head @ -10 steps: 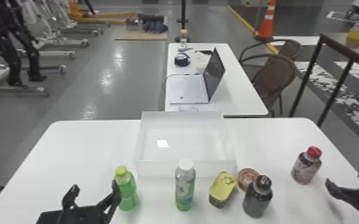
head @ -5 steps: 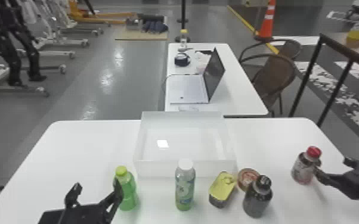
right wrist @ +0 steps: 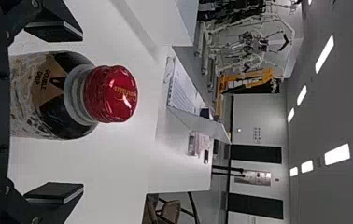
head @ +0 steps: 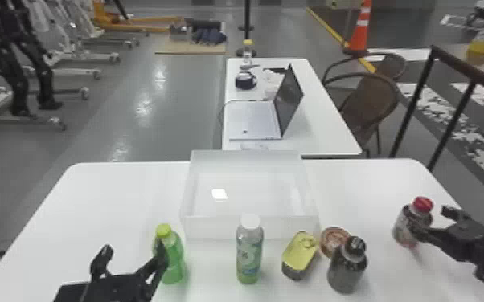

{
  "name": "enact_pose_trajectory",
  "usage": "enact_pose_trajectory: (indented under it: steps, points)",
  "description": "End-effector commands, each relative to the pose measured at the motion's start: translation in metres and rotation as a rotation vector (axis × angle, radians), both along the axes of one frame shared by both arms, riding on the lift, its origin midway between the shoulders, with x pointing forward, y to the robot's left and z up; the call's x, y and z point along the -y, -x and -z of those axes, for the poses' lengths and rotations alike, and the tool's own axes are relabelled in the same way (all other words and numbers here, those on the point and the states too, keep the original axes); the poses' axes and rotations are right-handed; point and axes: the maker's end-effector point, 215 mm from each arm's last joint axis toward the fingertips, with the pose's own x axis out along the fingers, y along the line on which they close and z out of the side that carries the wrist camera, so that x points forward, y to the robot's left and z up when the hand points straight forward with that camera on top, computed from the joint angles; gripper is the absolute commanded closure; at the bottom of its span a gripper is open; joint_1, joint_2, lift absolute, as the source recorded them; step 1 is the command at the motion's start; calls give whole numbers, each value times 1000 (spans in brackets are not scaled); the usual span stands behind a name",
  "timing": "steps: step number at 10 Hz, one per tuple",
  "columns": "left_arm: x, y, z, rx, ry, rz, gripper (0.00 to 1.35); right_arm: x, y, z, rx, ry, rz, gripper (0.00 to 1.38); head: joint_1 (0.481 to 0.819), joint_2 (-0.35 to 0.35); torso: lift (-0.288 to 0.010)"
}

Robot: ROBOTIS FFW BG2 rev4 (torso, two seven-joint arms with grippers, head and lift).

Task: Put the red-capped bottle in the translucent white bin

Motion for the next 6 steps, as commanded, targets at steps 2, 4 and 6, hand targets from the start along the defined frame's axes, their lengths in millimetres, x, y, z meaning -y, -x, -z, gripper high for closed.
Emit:
enact_pose_trajectory:
  steps: [2, 4, 6]
  points:
    - [1, 1, 3, 2, 14, -2, 233, -13, 2, 21, -54, 30, -31, 156, 549, 0, -100]
    - [1, 1, 4, 7, 17, -4, 233, -12, 2, 25, -65, 48, -28, 220, 549, 0, -100]
    - [0, 1, 5, 5, 21, -6, 233, -9, -1, 22, -65, 51, -19, 1004, 549, 0, -100]
